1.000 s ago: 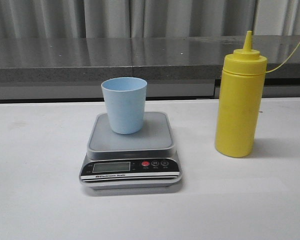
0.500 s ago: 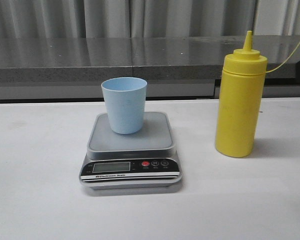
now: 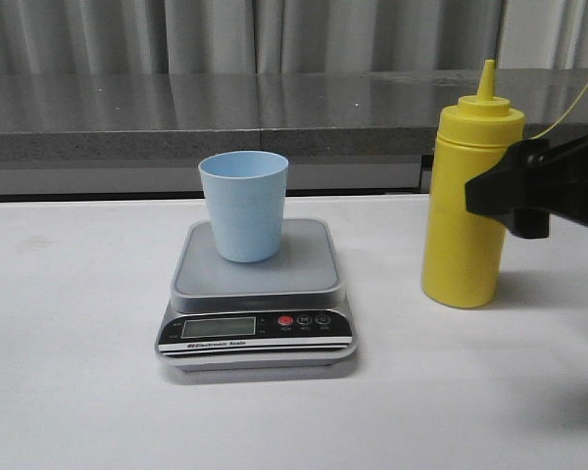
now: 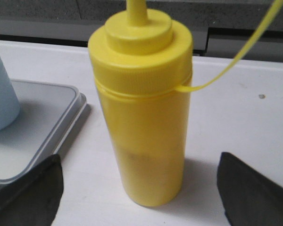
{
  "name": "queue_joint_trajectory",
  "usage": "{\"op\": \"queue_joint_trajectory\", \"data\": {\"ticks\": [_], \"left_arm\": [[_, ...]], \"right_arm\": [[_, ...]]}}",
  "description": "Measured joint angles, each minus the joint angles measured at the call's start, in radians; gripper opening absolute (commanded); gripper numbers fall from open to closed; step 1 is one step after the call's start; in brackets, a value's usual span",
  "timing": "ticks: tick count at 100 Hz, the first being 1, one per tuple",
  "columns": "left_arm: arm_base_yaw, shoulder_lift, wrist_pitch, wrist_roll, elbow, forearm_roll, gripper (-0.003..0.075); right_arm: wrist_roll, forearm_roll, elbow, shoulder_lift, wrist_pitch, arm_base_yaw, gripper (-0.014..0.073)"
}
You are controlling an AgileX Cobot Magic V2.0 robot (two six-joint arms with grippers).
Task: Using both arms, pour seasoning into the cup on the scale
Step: 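Move the right gripper to the yellow bottle and grasp its body, then lift the yellow bottle with the right gripper and tilt it over the cup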
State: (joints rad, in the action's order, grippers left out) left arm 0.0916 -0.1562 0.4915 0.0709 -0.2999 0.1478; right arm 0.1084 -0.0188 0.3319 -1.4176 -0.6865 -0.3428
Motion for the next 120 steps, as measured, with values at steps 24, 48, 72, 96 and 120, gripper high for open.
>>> {"op": "queue_joint_trajectory", "data": {"ticks": [24,48,72,96,120], "left_arm": [[0.0,0.0,0.0,0.0,0.0,0.0,-0.002],[0.0,0.0,0.0,0.0,0.0,0.0,-0.002],[0.0,0.0,0.0,0.0,0.0,0.0,-0.002],[0.0,0.0,0.0,0.0,0.0,0.0,-0.002],[0.0,0.0,-0.002,0.0,0.0,0.0,-0.002]], "right_arm": [[0.004,0.007,0.102,-0.167,-0.039,0.0,0.0653],[0.004,-0.004,0.17,-0.268,-0.094,0.0,0.0653],[0.005,-0.011,0.198,-0.329,-0.149,0.0,0.065],[0.006,-0.011,0.198,-0.345,-0.172,0.0,0.0312],[0.006,-0.011,0.198,-0.345,-0.174,0.0,-0.0069]]}}
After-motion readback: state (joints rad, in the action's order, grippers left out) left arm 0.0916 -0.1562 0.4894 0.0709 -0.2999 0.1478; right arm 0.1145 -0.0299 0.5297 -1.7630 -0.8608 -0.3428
